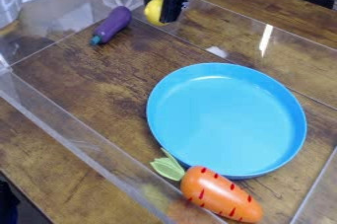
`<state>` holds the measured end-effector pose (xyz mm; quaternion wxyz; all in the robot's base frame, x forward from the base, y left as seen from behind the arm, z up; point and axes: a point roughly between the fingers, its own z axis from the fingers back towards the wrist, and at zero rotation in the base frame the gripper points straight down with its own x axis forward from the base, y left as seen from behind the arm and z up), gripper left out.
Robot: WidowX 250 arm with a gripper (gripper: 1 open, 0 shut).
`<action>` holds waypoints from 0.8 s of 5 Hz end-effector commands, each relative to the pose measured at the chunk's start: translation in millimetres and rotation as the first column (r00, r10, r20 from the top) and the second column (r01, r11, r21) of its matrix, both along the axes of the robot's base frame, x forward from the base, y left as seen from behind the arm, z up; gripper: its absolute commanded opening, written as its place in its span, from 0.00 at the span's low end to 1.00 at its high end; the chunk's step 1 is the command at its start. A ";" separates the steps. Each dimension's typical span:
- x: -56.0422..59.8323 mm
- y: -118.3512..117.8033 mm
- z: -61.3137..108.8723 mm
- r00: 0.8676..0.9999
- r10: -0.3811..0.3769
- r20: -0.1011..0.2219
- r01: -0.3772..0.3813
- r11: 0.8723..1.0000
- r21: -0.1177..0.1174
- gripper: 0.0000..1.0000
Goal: Remove the lemon from the blue tray and put it on the table
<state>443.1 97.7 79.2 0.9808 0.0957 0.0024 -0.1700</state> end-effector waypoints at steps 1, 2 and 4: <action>0.4 4.0 37.4 0.995 -0.023 0.095 0.021 1.000 0.020 0.00; 0.0 10.2 26.4 0.996 -0.039 0.083 0.037 0.999 0.023 0.00; 0.3 14.3 -9.3 0.996 -0.067 0.055 0.066 0.997 0.029 0.00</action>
